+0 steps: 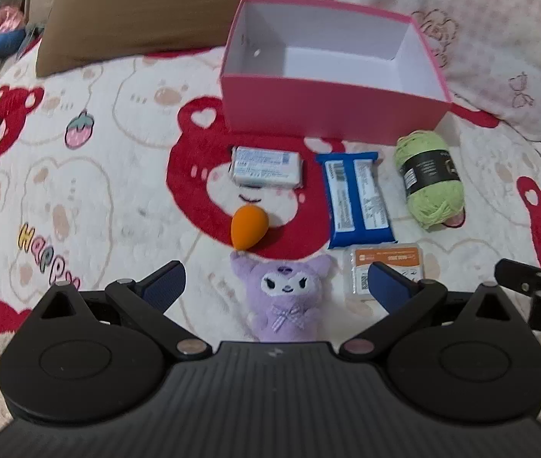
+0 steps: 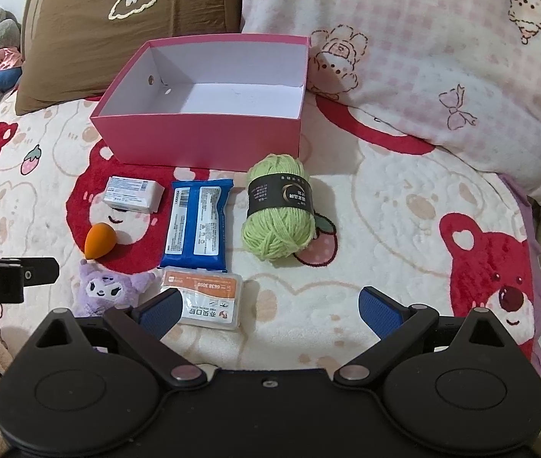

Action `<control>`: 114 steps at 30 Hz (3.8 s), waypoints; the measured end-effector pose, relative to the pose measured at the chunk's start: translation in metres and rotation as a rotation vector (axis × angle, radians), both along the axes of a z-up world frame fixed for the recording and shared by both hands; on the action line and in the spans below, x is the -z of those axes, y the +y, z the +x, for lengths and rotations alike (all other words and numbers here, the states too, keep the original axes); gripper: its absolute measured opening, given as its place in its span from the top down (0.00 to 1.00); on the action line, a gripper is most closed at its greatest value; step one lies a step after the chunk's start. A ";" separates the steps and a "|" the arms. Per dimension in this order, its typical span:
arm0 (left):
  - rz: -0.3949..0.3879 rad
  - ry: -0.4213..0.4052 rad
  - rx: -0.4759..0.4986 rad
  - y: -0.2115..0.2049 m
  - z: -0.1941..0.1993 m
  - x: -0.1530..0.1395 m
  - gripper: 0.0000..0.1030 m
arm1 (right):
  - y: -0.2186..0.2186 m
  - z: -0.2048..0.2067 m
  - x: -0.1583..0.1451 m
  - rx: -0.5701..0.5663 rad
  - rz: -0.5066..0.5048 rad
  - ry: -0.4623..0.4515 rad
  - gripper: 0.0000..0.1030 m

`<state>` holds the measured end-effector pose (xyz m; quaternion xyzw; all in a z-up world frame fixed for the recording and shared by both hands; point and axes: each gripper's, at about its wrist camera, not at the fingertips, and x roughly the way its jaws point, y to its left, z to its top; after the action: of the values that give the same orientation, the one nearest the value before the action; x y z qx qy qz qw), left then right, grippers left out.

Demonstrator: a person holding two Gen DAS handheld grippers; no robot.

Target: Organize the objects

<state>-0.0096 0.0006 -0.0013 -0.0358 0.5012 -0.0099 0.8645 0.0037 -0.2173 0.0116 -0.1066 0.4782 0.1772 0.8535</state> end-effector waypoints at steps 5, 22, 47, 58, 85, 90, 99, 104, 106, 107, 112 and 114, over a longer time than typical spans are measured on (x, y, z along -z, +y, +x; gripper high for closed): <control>-0.012 -0.026 0.021 -0.004 -0.004 -0.003 0.00 | 0.000 0.000 0.000 -0.001 0.000 0.000 0.03; -0.098 0.068 0.083 -0.008 0.000 -0.014 0.02 | -0.005 0.003 -0.009 -0.018 0.000 -0.025 0.03; -0.058 0.077 0.088 -0.006 0.001 -0.024 0.01 | -0.009 0.004 -0.017 -0.100 0.047 0.040 0.02; -0.045 0.096 0.107 -0.010 0.001 -0.021 0.00 | -0.002 -0.002 -0.017 -0.134 -0.005 0.029 0.02; -0.097 0.087 0.185 -0.062 0.053 0.058 0.11 | 0.015 0.006 0.055 -0.510 0.114 0.049 0.06; -0.130 0.079 0.178 -0.062 0.053 0.075 0.11 | 0.021 0.011 0.080 -0.505 0.136 0.063 0.06; -0.187 0.111 0.150 -0.058 0.057 0.105 0.31 | 0.031 0.011 0.115 -0.515 0.156 0.100 0.09; -0.197 0.080 0.117 -0.058 0.055 0.113 0.37 | 0.027 0.013 0.124 -0.462 0.192 0.097 0.10; -0.182 0.082 0.103 -0.058 0.056 0.117 0.37 | 0.025 0.013 0.126 -0.440 0.233 0.110 0.10; -0.182 0.088 0.102 -0.058 0.056 0.119 0.37 | 0.024 0.014 0.127 -0.426 0.247 0.115 0.10; -0.191 0.105 0.102 -0.061 0.056 0.127 0.38 | 0.025 0.014 0.132 -0.395 0.270 0.105 0.09; -0.226 0.131 0.122 -0.063 0.056 0.131 0.40 | 0.025 0.013 0.134 -0.388 0.275 0.097 0.09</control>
<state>0.0465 -0.0621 -0.1318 -0.1030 0.5536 -0.1164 0.8182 0.0168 -0.1919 -0.1222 -0.0708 0.4607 0.4062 0.7860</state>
